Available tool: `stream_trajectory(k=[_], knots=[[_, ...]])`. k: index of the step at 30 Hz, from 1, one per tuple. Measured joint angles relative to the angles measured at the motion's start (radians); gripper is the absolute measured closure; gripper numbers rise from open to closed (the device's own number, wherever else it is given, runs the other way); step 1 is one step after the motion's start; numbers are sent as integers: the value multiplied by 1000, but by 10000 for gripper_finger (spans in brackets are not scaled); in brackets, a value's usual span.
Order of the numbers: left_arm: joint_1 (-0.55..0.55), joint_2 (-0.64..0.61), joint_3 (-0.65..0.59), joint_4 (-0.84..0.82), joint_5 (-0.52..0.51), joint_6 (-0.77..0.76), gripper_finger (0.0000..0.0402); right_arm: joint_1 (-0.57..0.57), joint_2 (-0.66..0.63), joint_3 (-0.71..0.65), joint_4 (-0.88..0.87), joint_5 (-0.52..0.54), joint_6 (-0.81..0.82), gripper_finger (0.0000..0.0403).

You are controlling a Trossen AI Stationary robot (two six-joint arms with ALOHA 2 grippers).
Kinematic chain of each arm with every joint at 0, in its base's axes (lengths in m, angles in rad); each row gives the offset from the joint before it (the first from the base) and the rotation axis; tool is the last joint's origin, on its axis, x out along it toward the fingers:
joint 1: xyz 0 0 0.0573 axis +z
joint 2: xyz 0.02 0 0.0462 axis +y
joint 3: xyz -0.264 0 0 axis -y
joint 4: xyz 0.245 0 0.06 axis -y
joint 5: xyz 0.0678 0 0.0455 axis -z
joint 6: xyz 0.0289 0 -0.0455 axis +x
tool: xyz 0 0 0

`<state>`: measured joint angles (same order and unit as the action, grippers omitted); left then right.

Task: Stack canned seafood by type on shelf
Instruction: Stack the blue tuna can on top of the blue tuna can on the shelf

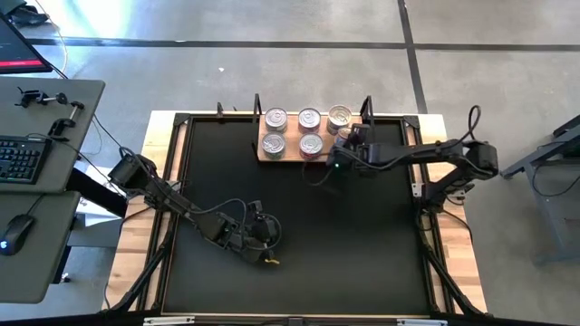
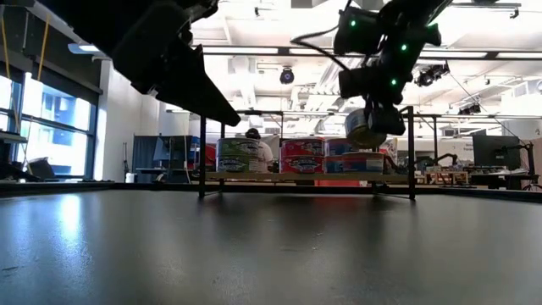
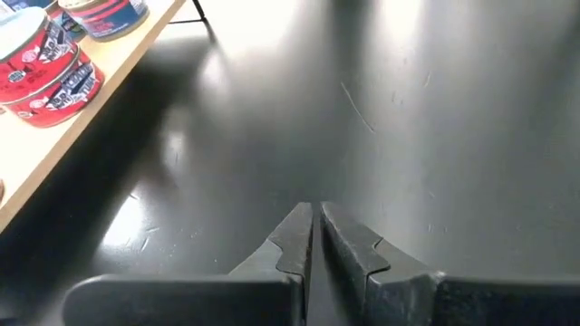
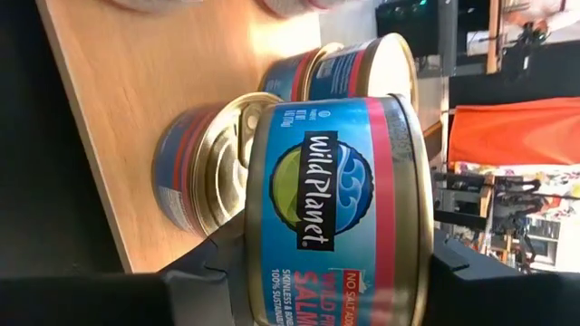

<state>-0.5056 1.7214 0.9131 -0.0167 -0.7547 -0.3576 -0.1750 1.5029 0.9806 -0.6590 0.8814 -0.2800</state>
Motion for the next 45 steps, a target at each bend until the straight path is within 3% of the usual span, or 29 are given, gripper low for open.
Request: stream_trajectory(k=[9,15,18,45], knots=[[-12,0,0,8,-2,3,383,-28,56,0,13,4,9,234],[-15,0,0,16,-7,2,383,-35,57,0,21,9,9,164],[-15,0,0,15,-7,2,383,-35,56,0,21,-10,9,150],[-15,0,0,15,-8,-7,383,20,34,0,-83,-60,30,143]])
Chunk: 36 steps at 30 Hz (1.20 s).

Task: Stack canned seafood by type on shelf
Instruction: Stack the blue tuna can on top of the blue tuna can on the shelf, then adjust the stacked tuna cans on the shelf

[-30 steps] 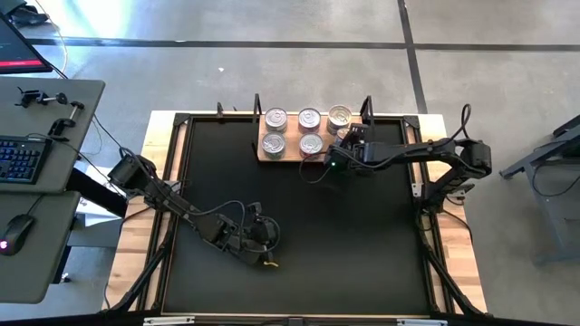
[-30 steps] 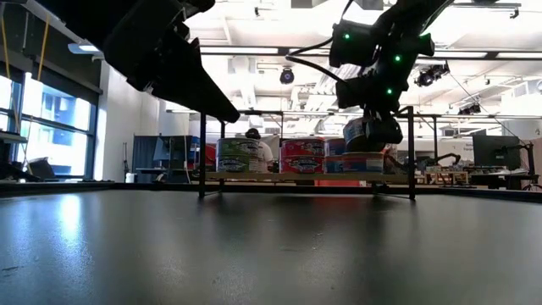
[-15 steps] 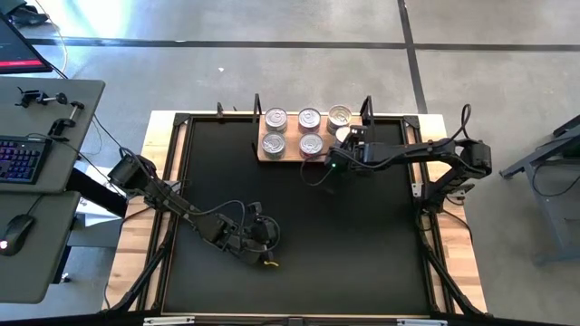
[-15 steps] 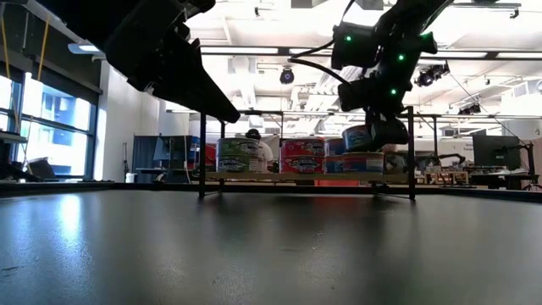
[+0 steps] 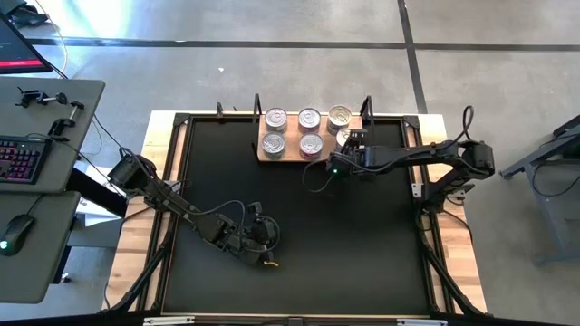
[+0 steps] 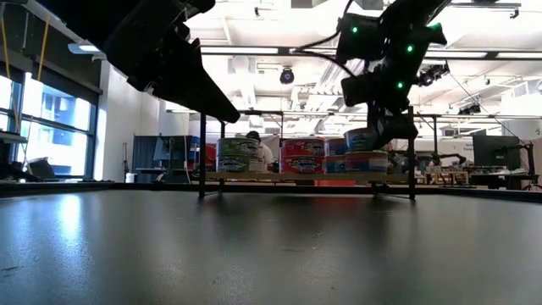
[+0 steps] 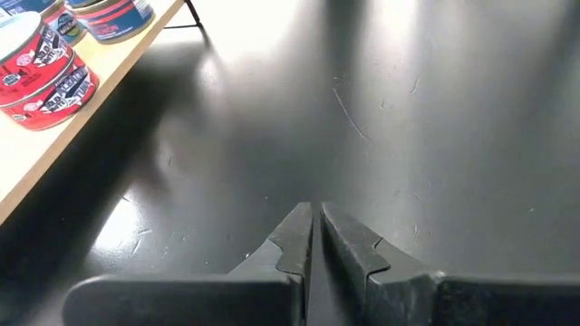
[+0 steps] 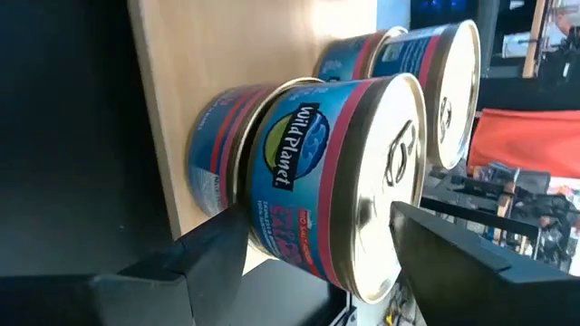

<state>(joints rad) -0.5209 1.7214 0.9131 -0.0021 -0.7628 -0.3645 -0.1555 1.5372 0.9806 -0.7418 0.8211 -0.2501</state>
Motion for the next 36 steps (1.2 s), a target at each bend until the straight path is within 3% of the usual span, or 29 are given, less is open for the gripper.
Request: stream_trajectory(k=[8,13,16,21,28,36], knots=[[0,0,0,1,0,0,383,12,-73,0,-11,-45,6,143],[0,0,0,1,0,0,383,-3,-148,0,2,-202,57,149],[0,0,0,4,0,0,383,-48,-193,0,26,-330,94,179],[0,0,0,7,0,-1,383,-146,-231,0,113,-502,95,269],[0,0,0,9,0,-1,383,-307,-209,1,109,-535,199,389],[0,0,0,11,1,0,383,-320,-124,7,105,-561,228,388]])
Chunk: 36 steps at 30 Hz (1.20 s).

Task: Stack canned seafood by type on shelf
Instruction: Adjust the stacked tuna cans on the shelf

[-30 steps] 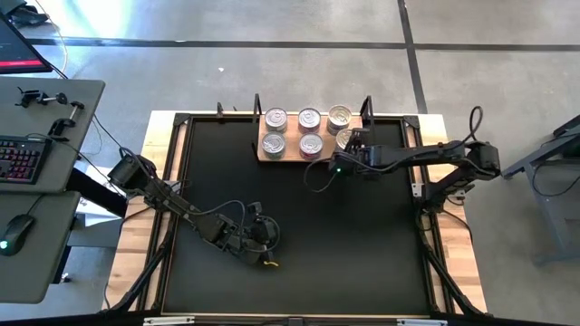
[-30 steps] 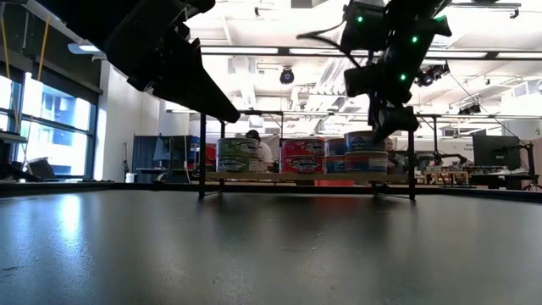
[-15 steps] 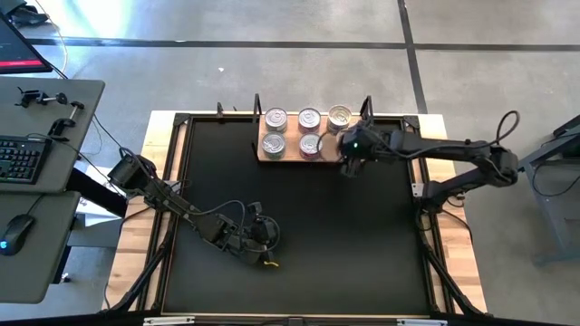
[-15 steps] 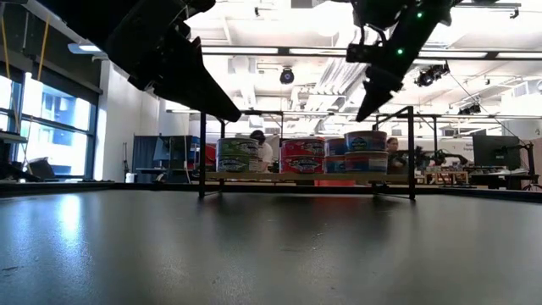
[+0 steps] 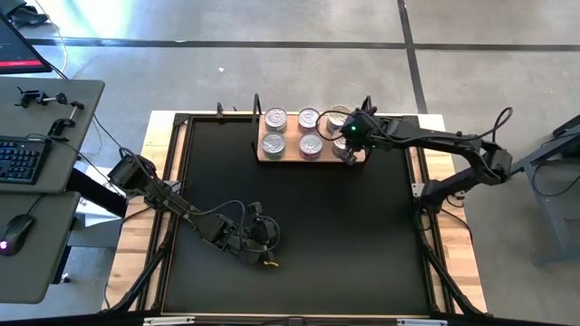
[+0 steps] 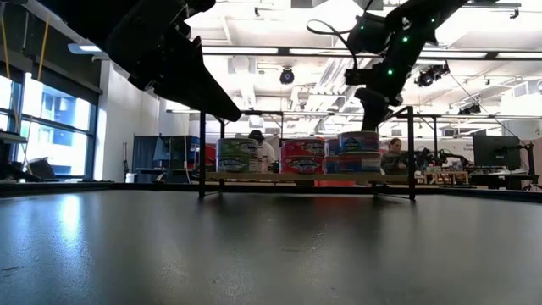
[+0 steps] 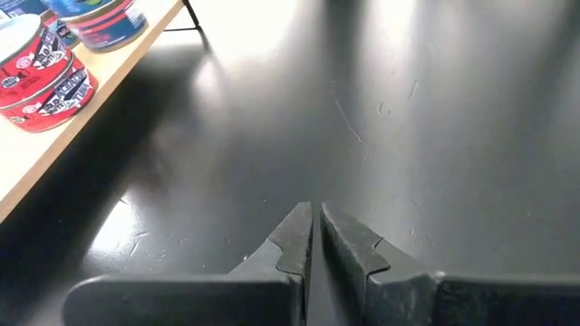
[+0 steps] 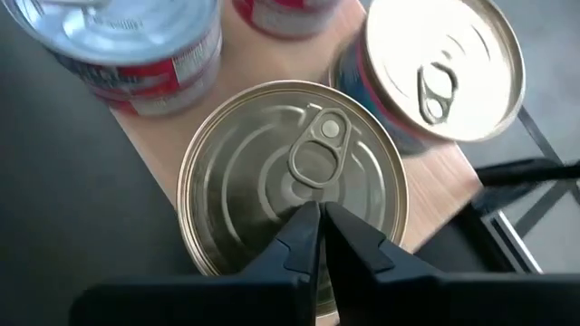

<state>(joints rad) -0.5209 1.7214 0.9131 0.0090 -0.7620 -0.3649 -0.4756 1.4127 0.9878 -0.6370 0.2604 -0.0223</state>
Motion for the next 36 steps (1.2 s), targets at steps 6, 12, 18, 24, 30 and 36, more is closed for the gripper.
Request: stream_trajectory(k=[6,12,18,24,30,36], knots=[[-3,0,0,0,0,0,383,7,28,-1,58,-14,23,400],[-3,0,0,0,0,0,383,3,19,-3,54,-7,24,400],[-3,0,0,5,0,0,383,5,-15,-8,66,-8,24,400],[-3,0,0,6,0,0,383,5,-97,-11,83,-19,45,400],[-3,0,0,11,0,0,383,49,-116,-11,128,-95,50,400],[-8,-1,0,1,-5,1,383,171,-43,-24,330,-195,54,400]])
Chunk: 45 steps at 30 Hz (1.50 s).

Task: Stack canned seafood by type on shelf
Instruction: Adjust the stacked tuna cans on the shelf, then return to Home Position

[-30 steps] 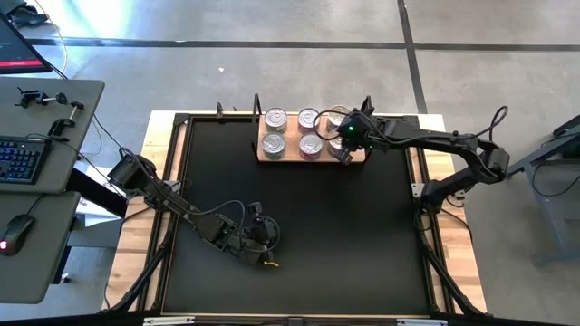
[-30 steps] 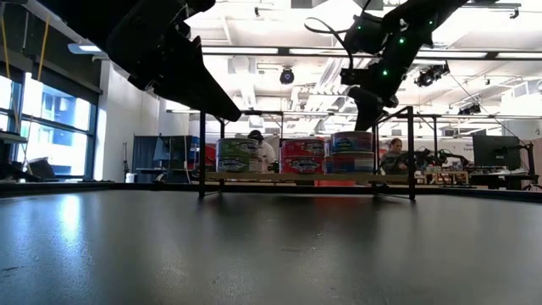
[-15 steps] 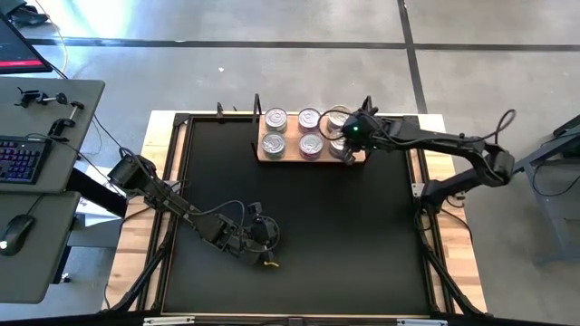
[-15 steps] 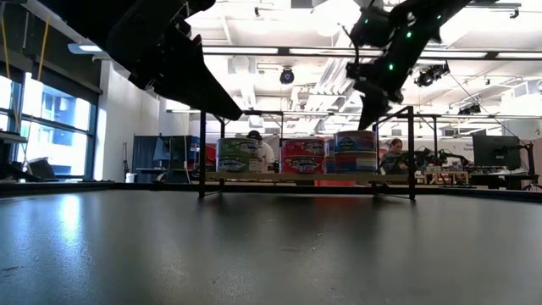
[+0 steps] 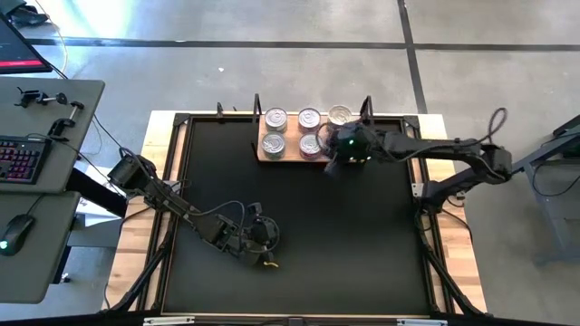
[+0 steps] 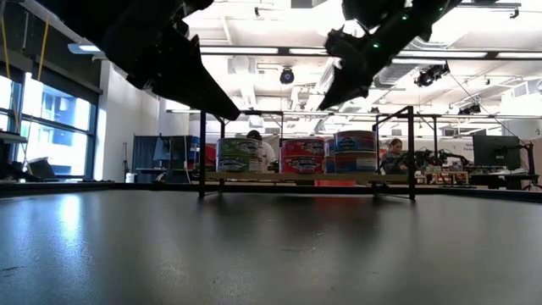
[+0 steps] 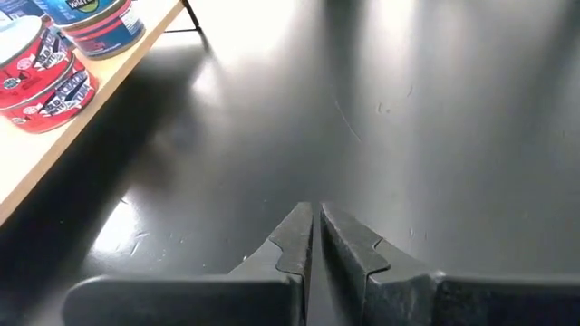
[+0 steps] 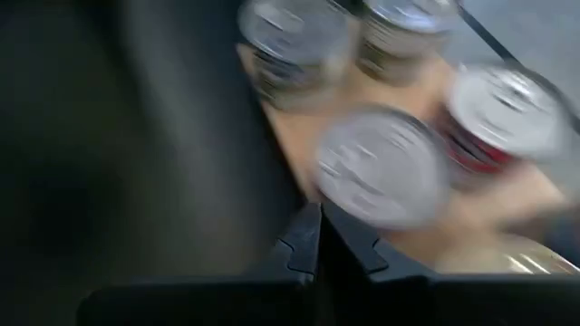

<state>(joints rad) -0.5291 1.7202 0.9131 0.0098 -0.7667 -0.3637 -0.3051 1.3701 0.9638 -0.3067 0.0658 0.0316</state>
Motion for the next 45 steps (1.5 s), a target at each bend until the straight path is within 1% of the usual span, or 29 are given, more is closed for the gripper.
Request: stream_trajectory(k=[3,6,10,13,15,20,28,32,35,37,39,41,45], knots=[[-15,-15,0,-16,-22,0,383,35,67,1,107,-5,13,400],[-37,-34,0,-43,-65,-1,383,32,142,18,158,23,15,401],[-62,-54,0,-81,-125,-6,383,8,229,60,165,122,15,400],[-72,-54,1,-96,-156,-26,383,-9,276,86,161,139,15,401],[-76,-54,1,-100,-159,-38,383,-12,298,96,162,139,21,400],[-76,-54,1,-115,-160,-63,383,-11,313,105,169,140,21,400],[-76,-53,1,-117,-160,-81,383,-16,297,103,194,169,1,400],[-76,-53,1,-115,-160,-98,383,-15,252,103,212,176,-45,400],[-80,-53,1,-110,-161,-103,383,-15,171,103,198,223,-81,401],[-80,-53,1,-111,-162,-108,383,-14,98,103,160,227,-101,400],[-82,-53,1,-111,-162,-114,383,-7,13,103,90,207,-104,401],[-83,-53,1,-112,-162,-115,383,9,-76,103,-16,173,-111,401],[-83,-53,1,-113,-162,-116,383,61,-243,101,-251,68,-68,401]])
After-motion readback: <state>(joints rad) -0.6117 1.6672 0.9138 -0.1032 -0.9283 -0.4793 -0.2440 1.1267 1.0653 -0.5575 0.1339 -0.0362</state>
